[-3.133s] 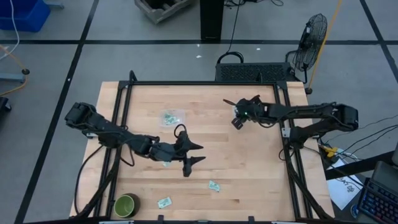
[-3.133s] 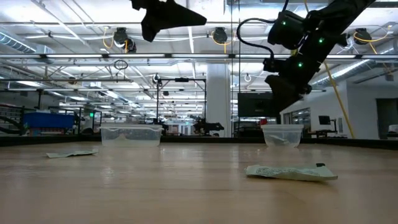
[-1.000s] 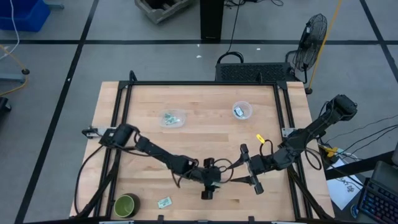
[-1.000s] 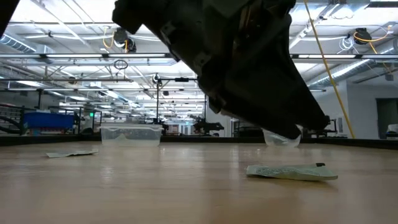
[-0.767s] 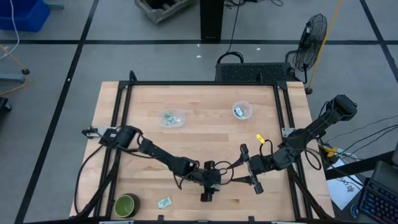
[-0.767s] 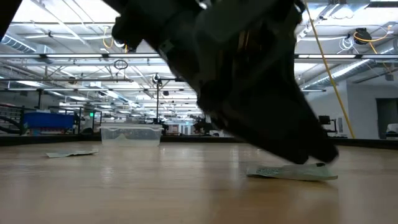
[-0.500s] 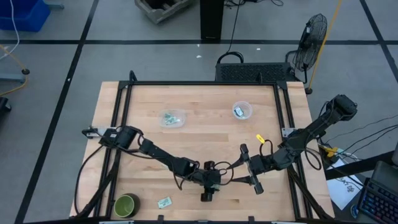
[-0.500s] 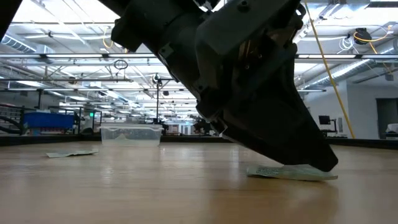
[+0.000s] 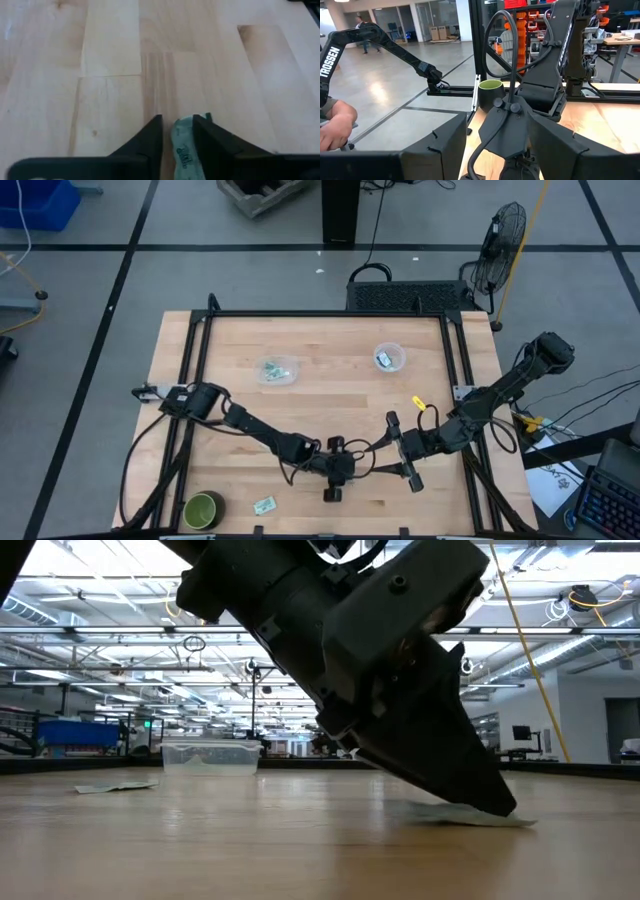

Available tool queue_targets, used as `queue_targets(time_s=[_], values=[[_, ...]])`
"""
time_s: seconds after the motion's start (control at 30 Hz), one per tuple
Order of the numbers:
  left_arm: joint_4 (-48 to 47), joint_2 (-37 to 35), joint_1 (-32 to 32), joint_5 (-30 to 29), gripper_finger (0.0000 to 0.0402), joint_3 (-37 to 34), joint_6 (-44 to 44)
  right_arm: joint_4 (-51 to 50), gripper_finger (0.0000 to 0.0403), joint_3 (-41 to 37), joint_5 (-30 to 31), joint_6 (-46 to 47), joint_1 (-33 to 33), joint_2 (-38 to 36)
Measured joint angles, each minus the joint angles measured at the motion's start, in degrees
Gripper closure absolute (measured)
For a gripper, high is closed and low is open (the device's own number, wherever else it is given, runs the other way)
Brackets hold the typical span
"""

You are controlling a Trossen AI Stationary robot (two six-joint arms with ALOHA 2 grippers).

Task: Pick and place items into bin
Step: Put the stevia packet into the left transparent bin

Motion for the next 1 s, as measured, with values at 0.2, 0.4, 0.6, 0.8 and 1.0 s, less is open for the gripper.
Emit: queue_targets(time_s=[0.2, 0.4, 0.6, 0.8, 1.0], values=[[0.3, 0.0, 0.1, -0.5, 0.0353, 0.0, 0.6, 0.0, 0.0204, 0.0, -0.1, 0.0, 0.0, 0.0], [-0.1, -0.1, 0.7, -0.1, 0.0394, -0.1, 0.9, 0.0, 0.0204, 0.0, -0.2, 0.0, 0.0, 0.0], [-7.1, -2.8, 1.5, 0.1, 0.0383, -0.1, 1.1, 0.0, 0.0204, 0.0, -0.2, 0.0, 0.0, 0.0], [-19.6, -8.6, 1.0, -5.6, 0.0395, -0.2, 0.7, -0.6, 0.0204, 0.0, -0.2, 0.0, 0.0, 0.0], [-30.9, -13.4, 0.1, -13.8, 0.0389, -0.2, -2.3, -0.9, 0.0204, 0.0, -0.2, 0.1, 0.0, 0.0]])
